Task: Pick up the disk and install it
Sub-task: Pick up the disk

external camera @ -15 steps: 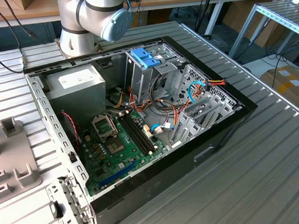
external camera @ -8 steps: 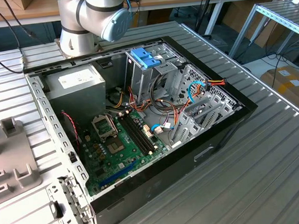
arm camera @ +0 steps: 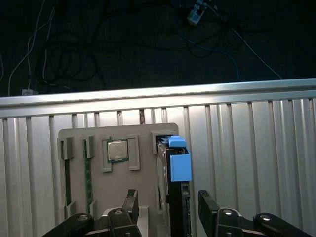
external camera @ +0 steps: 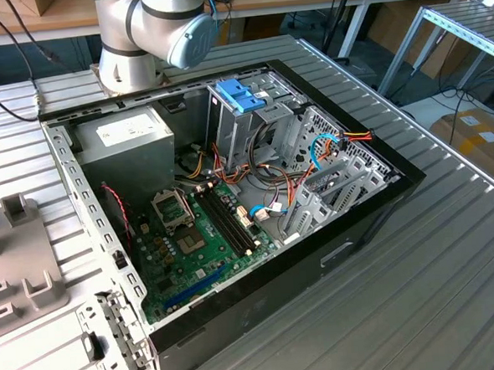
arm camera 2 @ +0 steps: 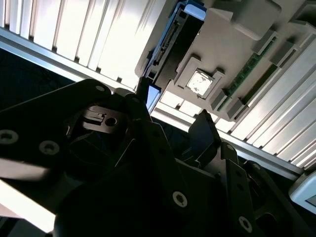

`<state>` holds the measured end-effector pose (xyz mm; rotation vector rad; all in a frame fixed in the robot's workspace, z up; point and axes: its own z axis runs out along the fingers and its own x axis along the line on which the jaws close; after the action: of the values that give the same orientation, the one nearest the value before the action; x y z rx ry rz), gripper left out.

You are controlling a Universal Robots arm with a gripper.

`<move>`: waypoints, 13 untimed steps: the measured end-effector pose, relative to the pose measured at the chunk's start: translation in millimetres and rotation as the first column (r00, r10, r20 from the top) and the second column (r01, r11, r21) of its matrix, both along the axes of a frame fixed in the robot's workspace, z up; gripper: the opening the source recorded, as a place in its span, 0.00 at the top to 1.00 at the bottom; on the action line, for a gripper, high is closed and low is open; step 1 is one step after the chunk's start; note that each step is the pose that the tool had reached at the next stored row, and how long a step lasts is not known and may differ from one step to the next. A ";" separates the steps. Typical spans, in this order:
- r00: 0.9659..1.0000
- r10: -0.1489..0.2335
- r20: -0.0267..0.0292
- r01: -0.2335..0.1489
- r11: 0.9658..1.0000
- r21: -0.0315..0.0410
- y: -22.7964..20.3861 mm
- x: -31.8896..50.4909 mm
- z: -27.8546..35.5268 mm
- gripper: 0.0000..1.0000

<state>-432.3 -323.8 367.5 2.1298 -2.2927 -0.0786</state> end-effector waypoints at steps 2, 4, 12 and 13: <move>1.000 0.000 0.000 0.000 1.000 0.000 0.0 0.0 -0.6 0.40; 1.000 0.000 0.000 0.000 1.000 0.000 0.0 0.0 -1.7 0.40; 0.999 0.042 0.000 -0.042 0.999 0.000 2.1 0.0 -5.5 0.40; 0.998 0.057 0.000 -0.057 0.998 0.000 2.6 0.0 -5.7 0.40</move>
<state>-432.3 -321.2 361.8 2.1938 -2.2295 -0.0779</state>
